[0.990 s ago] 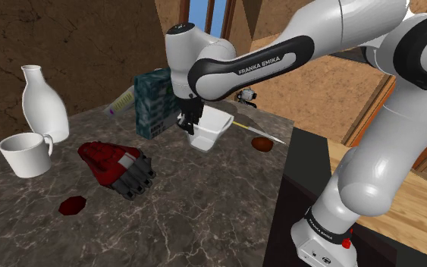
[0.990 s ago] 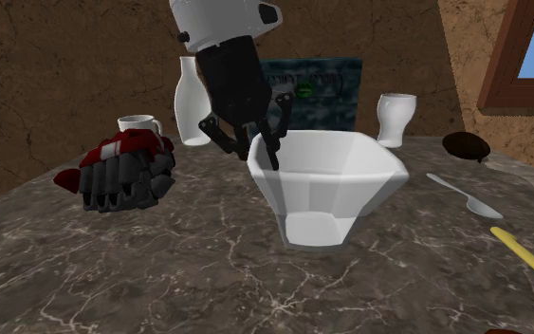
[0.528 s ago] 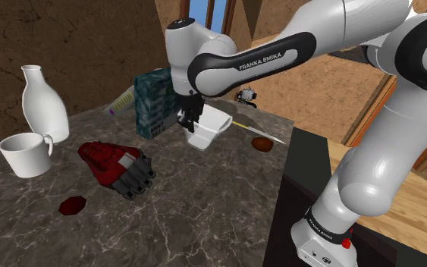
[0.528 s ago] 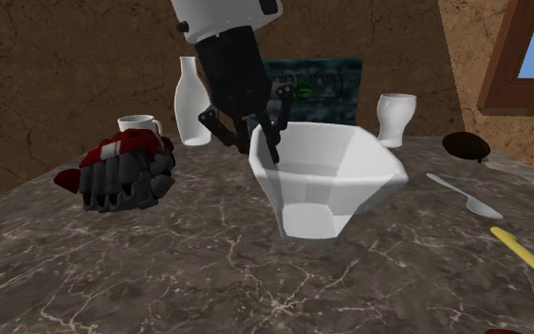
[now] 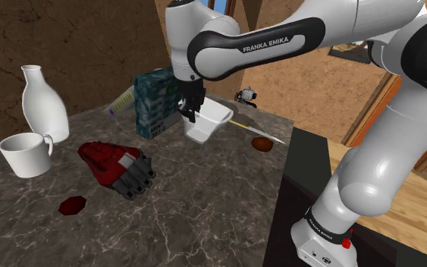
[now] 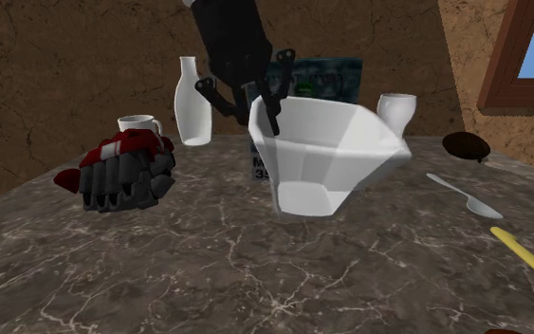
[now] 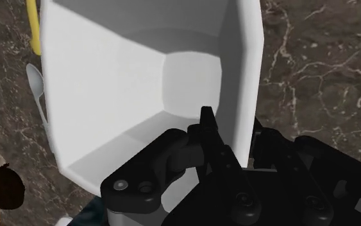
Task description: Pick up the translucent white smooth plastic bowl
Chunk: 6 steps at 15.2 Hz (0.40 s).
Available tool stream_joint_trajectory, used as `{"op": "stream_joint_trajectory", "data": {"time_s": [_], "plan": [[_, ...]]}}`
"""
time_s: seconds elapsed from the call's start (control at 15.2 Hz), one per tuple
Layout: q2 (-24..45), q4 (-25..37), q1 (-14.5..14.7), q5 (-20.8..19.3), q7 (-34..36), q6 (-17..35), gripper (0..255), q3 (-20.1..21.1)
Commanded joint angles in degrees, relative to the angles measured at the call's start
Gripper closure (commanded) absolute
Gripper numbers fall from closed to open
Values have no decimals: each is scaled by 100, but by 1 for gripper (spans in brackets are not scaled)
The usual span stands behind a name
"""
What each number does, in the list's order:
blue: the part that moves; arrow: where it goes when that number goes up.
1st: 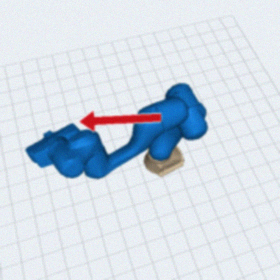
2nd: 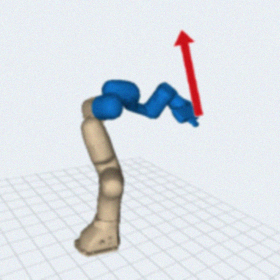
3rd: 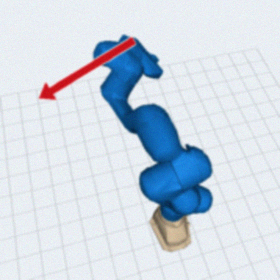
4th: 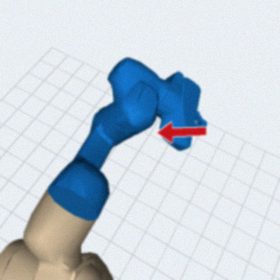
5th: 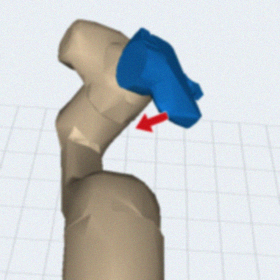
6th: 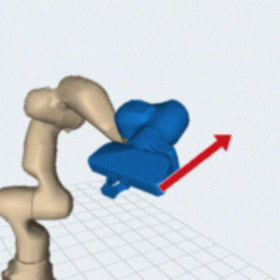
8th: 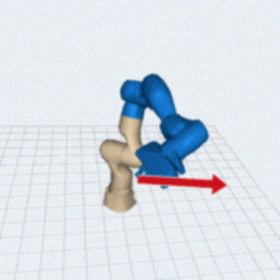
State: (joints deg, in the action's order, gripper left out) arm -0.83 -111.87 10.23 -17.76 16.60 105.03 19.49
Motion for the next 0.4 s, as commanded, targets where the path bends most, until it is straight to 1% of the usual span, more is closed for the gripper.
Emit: {"op": "stream_joint_trajectory", "data": {"time_s": [0.0,0.2,0.33], "plan": [[-47,113,3,26,-49,-144,255,2],[-81,303,5,52,-117,-356,255,4],[-82,313,5,54,-120,-367,255,4]]}}
